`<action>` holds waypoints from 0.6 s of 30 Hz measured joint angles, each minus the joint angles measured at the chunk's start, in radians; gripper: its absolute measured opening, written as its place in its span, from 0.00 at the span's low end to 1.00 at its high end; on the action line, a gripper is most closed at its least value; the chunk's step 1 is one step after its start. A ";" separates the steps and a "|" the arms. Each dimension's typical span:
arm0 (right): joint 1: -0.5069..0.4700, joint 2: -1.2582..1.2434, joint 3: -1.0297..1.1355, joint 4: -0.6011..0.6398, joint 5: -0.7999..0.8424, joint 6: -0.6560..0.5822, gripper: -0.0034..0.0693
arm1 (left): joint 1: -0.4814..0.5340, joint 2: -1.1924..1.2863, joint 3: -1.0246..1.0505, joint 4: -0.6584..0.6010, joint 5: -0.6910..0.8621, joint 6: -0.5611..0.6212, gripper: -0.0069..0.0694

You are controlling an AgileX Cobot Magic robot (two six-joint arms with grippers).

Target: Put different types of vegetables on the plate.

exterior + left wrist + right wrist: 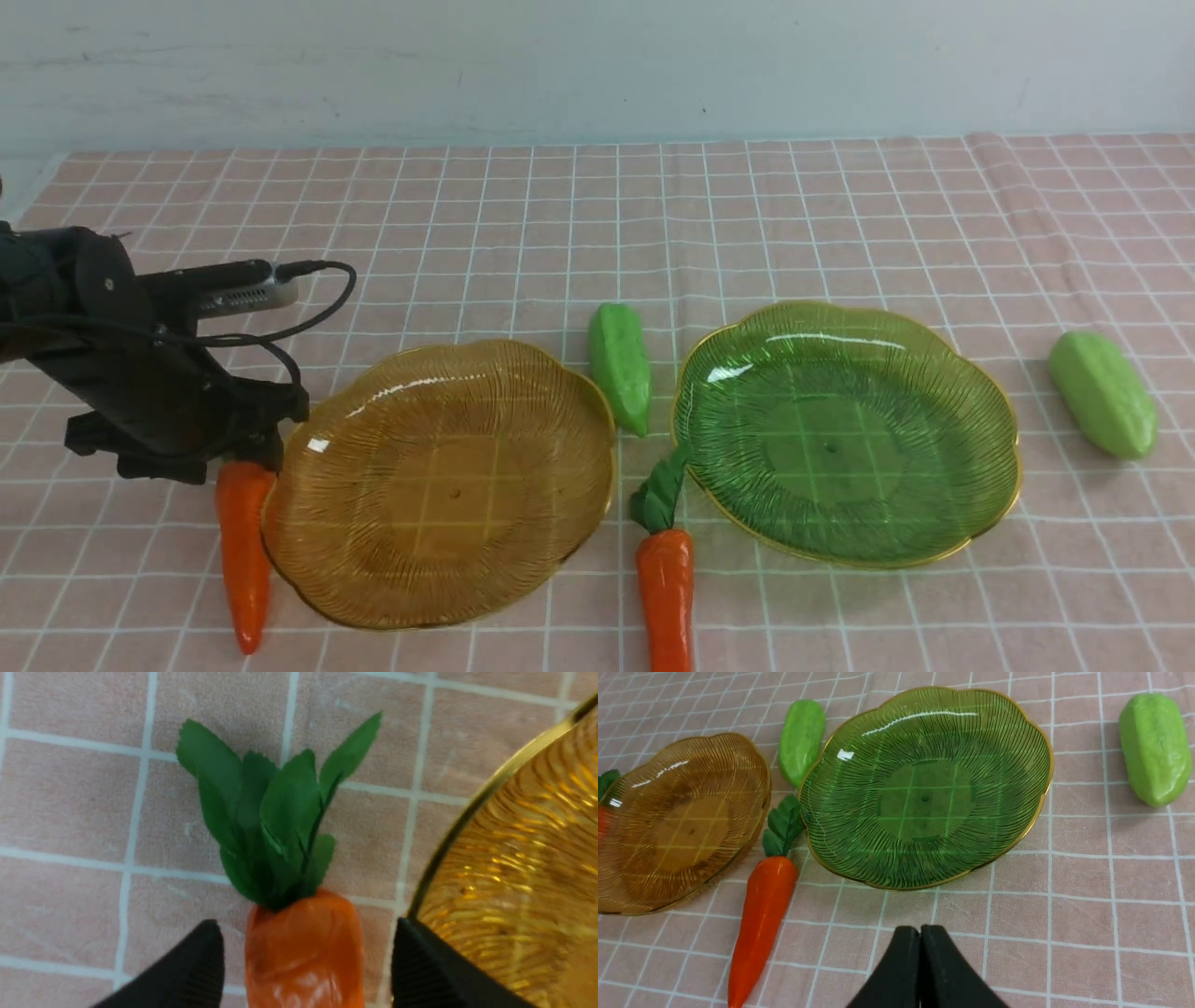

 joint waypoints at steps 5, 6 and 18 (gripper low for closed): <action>0.000 0.000 0.000 0.002 -0.004 0.000 0.03 | 0.002 0.064 -0.008 0.000 -0.040 -0.008 0.72; 0.000 0.000 0.000 0.002 -0.005 0.000 0.03 | 0.002 0.065 -0.008 0.000 -0.041 -0.008 0.72; 0.000 0.000 0.000 0.002 -0.018 -0.001 0.03 | 0.002 0.063 -0.010 0.000 -0.005 -0.019 0.35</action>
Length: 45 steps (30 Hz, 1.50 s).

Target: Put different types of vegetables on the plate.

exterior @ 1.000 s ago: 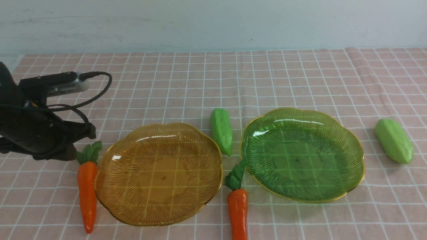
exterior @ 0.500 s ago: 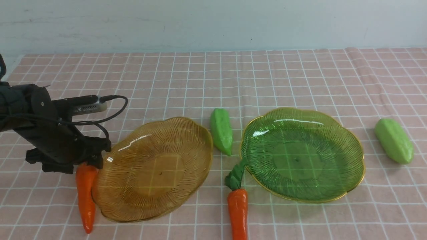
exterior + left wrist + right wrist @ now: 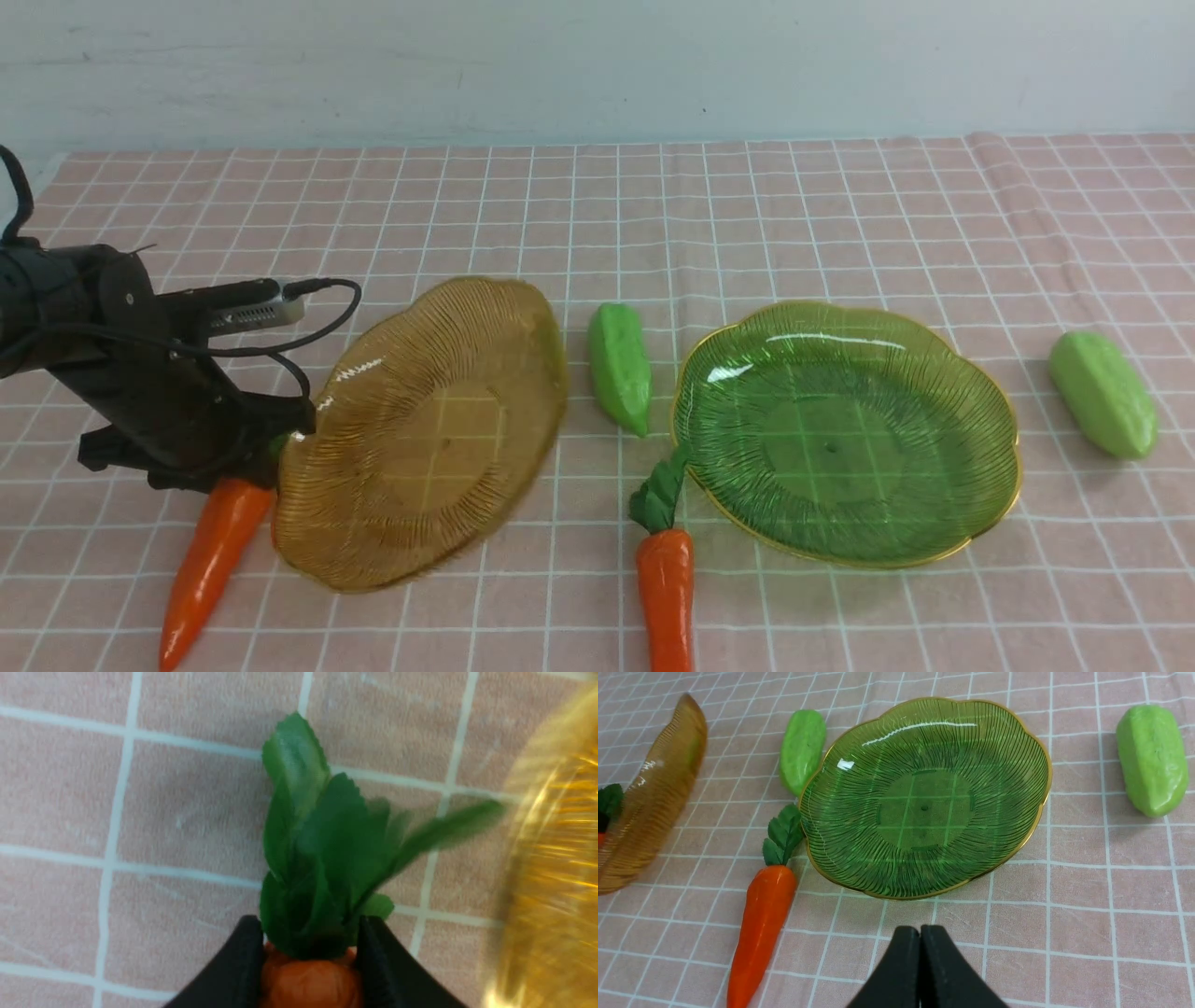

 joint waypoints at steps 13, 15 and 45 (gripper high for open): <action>0.000 0.000 0.000 0.001 0.000 -0.001 0.03 | -0.001 -0.132 -0.003 -0.013 0.056 0.023 0.35; 0.000 0.001 0.000 0.005 -0.002 -0.001 0.03 | -0.015 -0.191 -0.008 -0.051 0.056 0.032 0.35; -0.080 1.048 -0.636 -0.390 -0.014 0.225 0.38 | -0.256 -0.112 -0.350 -0.215 0.336 0.177 0.45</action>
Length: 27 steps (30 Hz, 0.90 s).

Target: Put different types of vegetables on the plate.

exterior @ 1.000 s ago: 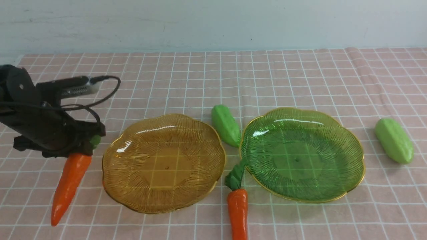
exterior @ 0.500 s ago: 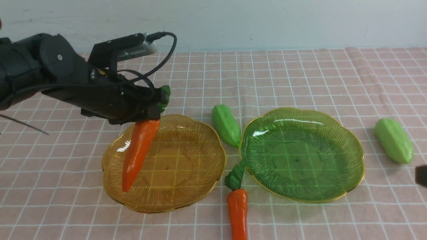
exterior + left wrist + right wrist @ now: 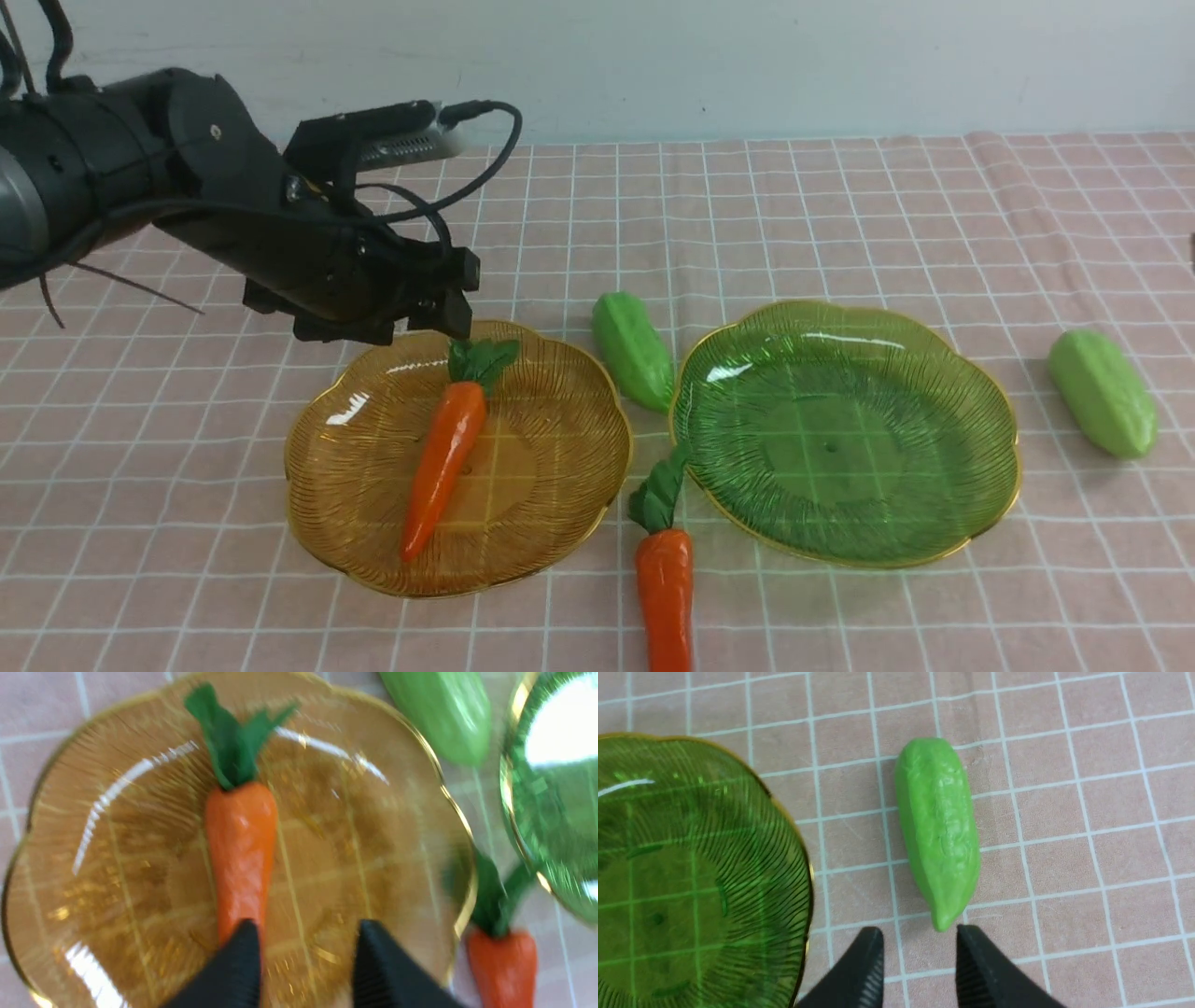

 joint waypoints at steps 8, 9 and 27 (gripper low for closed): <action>-0.035 0.263 -0.106 0.050 -0.020 0.003 0.72 | -0.177 -0.113 -0.026 0.028 0.165 0.025 0.09; -0.035 0.299 -0.120 0.052 -0.023 0.003 0.75 | -0.222 -0.119 -0.026 0.047 0.203 0.005 0.09; -0.036 0.531 -0.206 0.114 -0.031 -0.064 0.60 | -0.548 0.065 -0.026 0.260 0.274 -0.269 0.47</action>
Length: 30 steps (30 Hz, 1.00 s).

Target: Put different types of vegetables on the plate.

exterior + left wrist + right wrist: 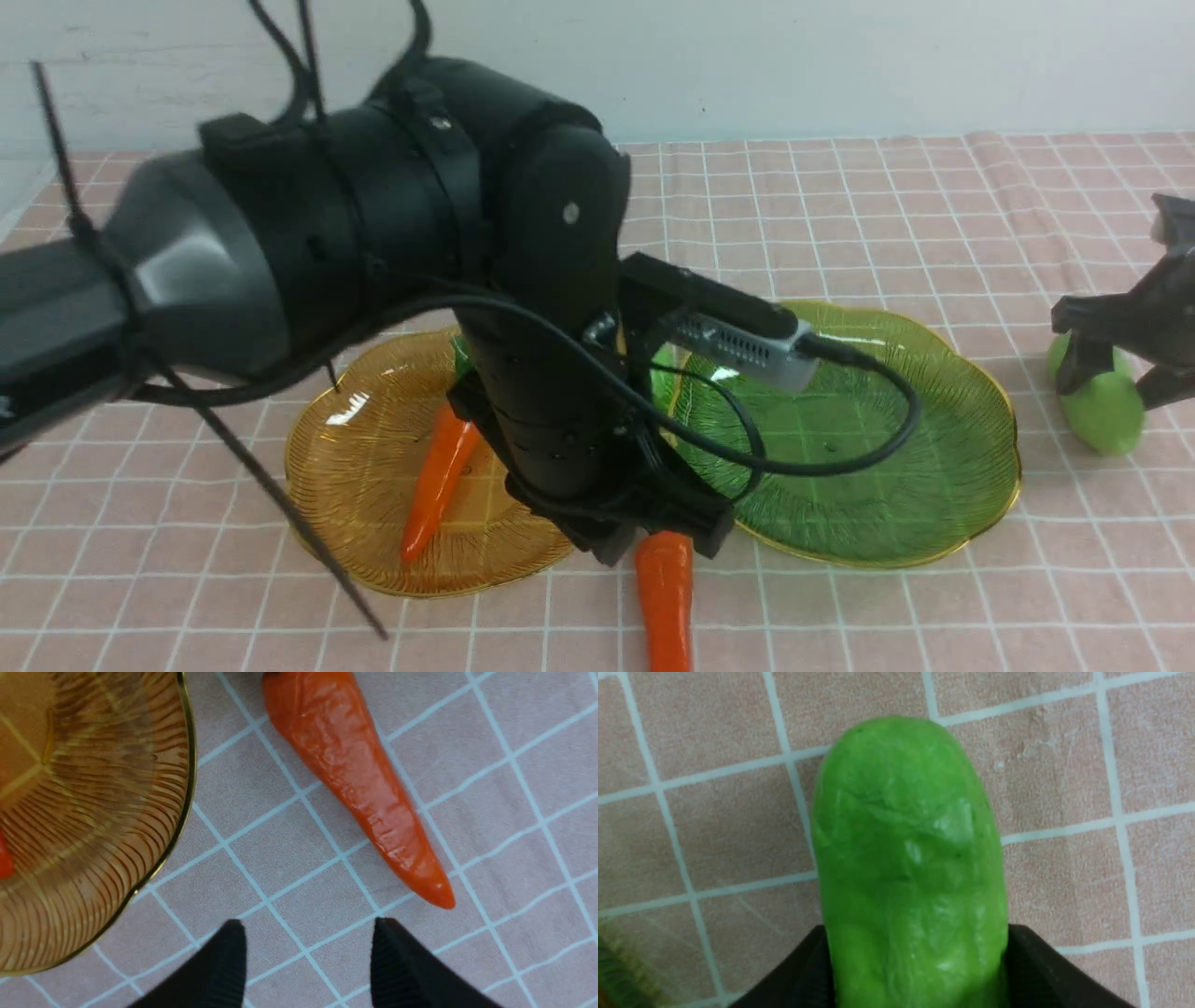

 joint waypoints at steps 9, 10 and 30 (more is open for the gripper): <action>0.002 -0.181 -0.017 0.097 0.058 -0.004 0.60 | 0.000 0.095 0.000 0.004 -0.003 -0.042 0.72; 0.006 -0.219 -0.020 0.112 0.069 -0.004 0.60 | 0.000 0.103 0.000 0.003 -0.003 -0.044 0.72; 0.247 -0.214 -0.021 0.240 0.169 -0.138 0.60 | 0.000 0.206 0.000 -0.104 -0.147 -0.050 0.74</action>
